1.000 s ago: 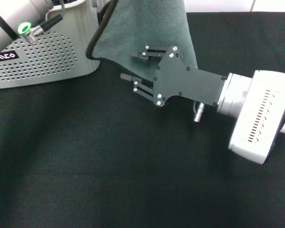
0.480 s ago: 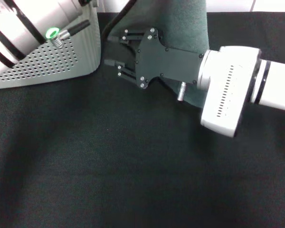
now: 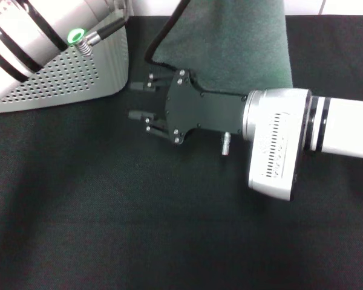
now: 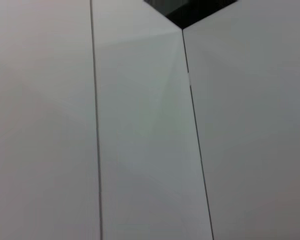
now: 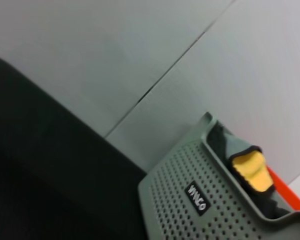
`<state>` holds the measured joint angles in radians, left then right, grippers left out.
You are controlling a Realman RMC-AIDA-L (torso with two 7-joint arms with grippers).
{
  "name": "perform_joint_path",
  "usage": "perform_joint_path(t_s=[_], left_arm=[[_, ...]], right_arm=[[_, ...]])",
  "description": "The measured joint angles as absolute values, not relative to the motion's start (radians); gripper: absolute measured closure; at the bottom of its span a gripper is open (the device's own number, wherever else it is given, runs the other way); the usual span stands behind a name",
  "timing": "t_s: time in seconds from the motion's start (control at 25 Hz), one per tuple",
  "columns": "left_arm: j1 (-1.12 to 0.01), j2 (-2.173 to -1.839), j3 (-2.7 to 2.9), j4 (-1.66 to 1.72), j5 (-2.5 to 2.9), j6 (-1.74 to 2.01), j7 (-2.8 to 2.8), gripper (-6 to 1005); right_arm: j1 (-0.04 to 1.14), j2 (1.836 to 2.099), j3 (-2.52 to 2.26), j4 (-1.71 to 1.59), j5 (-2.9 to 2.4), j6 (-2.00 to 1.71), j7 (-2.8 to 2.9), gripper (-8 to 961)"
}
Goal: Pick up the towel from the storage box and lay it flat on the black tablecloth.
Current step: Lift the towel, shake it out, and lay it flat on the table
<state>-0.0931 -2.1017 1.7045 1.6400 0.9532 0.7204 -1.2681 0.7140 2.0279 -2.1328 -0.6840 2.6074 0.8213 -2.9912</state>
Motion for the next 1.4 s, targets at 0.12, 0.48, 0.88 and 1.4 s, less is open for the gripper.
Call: perform_joint_path(t_s=[0.12, 0.48, 0.88, 1.4], left_arm=[[-0.103, -2.101, 1.722, 1.637, 0.903, 0.718, -1.233, 987], [-0.139, -2.1, 1.79, 1.638, 0.85, 0.711, -1.199, 987], [-0.144, -2.097, 1.827, 1.649, 0.85, 0.716, -1.198, 987], [-0.103, -2.095, 1.75, 1.616, 0.876, 0.709, -1.193, 987]], right_arm=[[0.717, 2.028, -2.145, -0.676, 2.608, 0.819, -2.991, 579], [0.75, 2.028, -2.153, -0.663, 2.608, 0.817, -2.991, 584], [0.789, 2.028, -2.117, -0.642, 2.601, 0.815, -2.993, 588], [0.559, 2.028, -2.038, -0.859, 2.458, 0.858, -2.993, 595]])
